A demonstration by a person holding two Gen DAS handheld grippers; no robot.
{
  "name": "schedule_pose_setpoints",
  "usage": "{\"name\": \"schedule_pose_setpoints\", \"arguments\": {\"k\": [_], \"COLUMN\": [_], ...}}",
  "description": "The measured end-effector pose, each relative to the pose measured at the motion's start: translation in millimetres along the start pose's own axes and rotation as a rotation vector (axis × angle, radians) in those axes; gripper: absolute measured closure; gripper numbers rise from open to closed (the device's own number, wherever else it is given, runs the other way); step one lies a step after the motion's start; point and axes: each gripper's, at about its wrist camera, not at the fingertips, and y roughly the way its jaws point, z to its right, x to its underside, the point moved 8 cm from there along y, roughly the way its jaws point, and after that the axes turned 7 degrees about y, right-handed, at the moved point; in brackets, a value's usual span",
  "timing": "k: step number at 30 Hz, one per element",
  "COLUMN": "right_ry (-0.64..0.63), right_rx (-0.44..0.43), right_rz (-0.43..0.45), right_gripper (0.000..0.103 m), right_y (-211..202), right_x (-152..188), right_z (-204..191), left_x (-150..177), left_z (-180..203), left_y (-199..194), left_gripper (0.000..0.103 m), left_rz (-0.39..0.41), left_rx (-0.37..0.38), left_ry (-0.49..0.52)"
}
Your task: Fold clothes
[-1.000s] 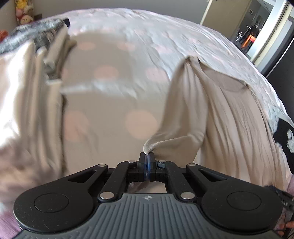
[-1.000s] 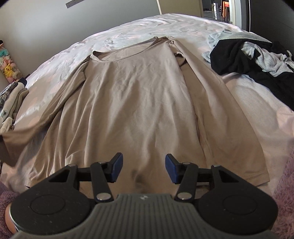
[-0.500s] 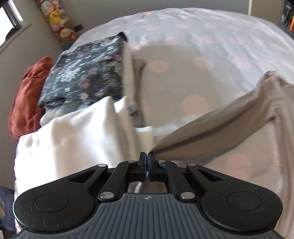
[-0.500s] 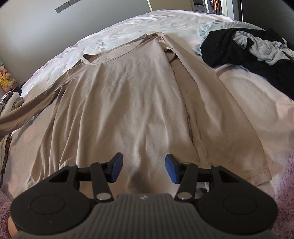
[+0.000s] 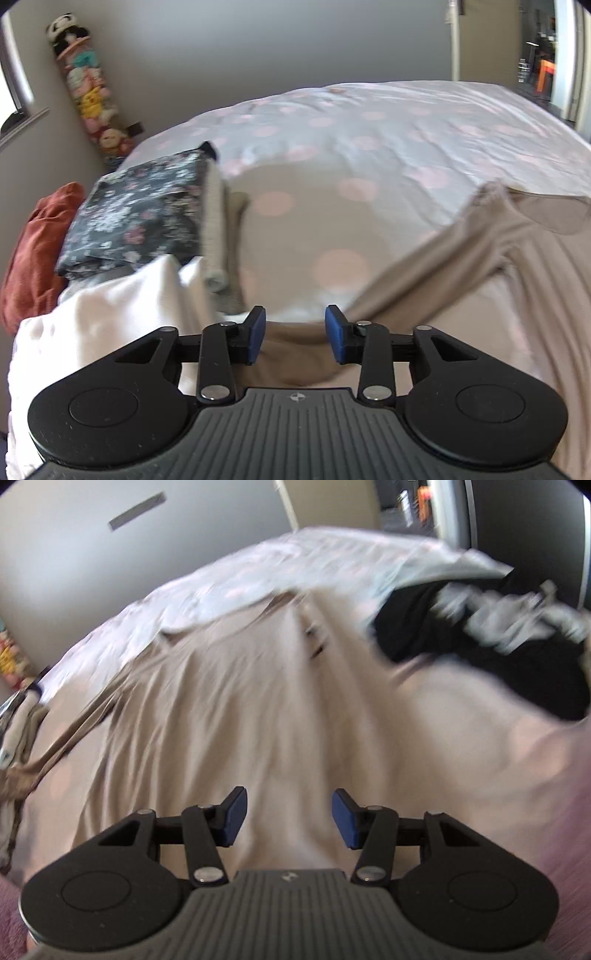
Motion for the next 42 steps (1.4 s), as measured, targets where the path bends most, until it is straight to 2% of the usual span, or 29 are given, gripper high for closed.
{"name": "schedule_pose_setpoints", "arguments": {"k": [3, 6, 10, 14, 17, 20, 22, 23, 24, 27, 32, 37, 42], "right_ry": [0.024, 0.048, 0.089, 0.033, 0.092, 0.115, 0.082, 0.073, 0.067, 0.103, 0.180, 0.116, 0.114], "right_rx": [0.055, 0.092, 0.089, 0.152, 0.160, 0.192, 0.239, 0.240, 0.234, 0.209, 0.149, 0.115, 0.057], "right_rz": [-0.010, -0.036, -0.087, -0.139, -0.213, -0.262, -0.280, -0.279, -0.277, -0.228, -0.127, -0.040, 0.042], "right_gripper": [0.048, 0.048, 0.049, 0.056, 0.059, 0.067, 0.082, 0.086, 0.097, 0.098, 0.098, 0.098, 0.099], "right_y": [-12, -22, -25, -11, 7, 20, 27, 27, 27, 18, -8, -35, -72], "right_x": [-14, -13, -1, 9, 17, 22, 25, 26, 26, 19, -16, -78, -147], "right_z": [31, 57, 72, 70, 82, 85, 83, 82, 81, 84, 89, 78, 77], "left_x": [8, 21, 43, 69, 89, 106, 113, 115, 116, 117, 115, 113, 110], "left_z": [39, 82, 135, 171, 183, 187, 187, 186, 185, 181, 176, 176, 174], "left_y": [-15, -27, -43, -53, -54, -54, -56, -57, -60, -65, -60, -53, -40], "left_gripper": [0.067, 0.067, 0.067, 0.067, 0.067, 0.067, 0.067, 0.067, 0.067, 0.067, 0.067, 0.067, 0.067], "left_rz": [-0.001, -0.002, 0.005, -0.012, -0.050, -0.084, -0.096, -0.098, -0.093, -0.084, -0.093, -0.103, -0.129], "left_rx": [0.103, 0.214, 0.312, 0.370, 0.402, 0.402, 0.403, 0.406, 0.411, 0.405, 0.381, 0.377, 0.368], "left_ry": [0.015, 0.028, 0.072, 0.103, 0.080, 0.069, 0.058, 0.052, 0.045, 0.043, 0.022, 0.016, -0.010]}}
